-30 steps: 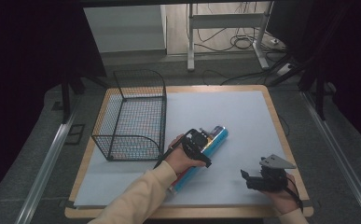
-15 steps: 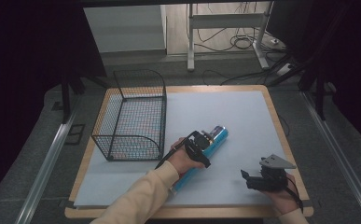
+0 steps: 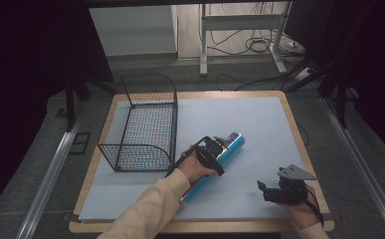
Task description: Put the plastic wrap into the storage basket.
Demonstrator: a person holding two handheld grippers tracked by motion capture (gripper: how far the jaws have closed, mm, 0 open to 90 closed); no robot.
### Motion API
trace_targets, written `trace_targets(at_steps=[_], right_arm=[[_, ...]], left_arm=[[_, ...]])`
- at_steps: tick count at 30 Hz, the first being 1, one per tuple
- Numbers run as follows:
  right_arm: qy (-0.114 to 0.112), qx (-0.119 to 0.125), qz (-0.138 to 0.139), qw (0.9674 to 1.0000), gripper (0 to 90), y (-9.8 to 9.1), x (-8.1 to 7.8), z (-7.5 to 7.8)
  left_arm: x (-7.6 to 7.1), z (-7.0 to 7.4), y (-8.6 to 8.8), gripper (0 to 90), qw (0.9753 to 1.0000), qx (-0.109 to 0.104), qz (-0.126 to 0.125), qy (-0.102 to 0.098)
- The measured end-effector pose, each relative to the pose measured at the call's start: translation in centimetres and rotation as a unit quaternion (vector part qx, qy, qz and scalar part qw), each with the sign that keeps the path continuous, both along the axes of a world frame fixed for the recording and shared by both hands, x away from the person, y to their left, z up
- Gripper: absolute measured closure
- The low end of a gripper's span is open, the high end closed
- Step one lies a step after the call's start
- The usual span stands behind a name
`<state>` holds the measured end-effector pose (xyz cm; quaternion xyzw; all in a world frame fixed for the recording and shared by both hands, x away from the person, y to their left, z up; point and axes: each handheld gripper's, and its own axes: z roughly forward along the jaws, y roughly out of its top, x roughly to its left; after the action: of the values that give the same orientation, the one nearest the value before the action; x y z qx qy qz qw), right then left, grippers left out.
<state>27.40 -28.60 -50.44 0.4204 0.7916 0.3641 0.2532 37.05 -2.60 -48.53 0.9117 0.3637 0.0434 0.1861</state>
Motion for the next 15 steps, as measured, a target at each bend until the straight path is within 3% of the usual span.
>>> trace_targets(at_steps=[4,15], right_arm=[[0.000,-0.001,0.000,1.0000,9.8,0.0,0.0,0.0],[-0.002,-0.002,-0.002,1.0000,9.9,0.0,0.0,0.0]], left_arm=[[-0.1,0.9,0.2,30.6,0.9999,-0.004,-0.010,0.004],[-0.8,4.0,0.9,31.1,0.9991,-0.023,-0.032,-0.018]])
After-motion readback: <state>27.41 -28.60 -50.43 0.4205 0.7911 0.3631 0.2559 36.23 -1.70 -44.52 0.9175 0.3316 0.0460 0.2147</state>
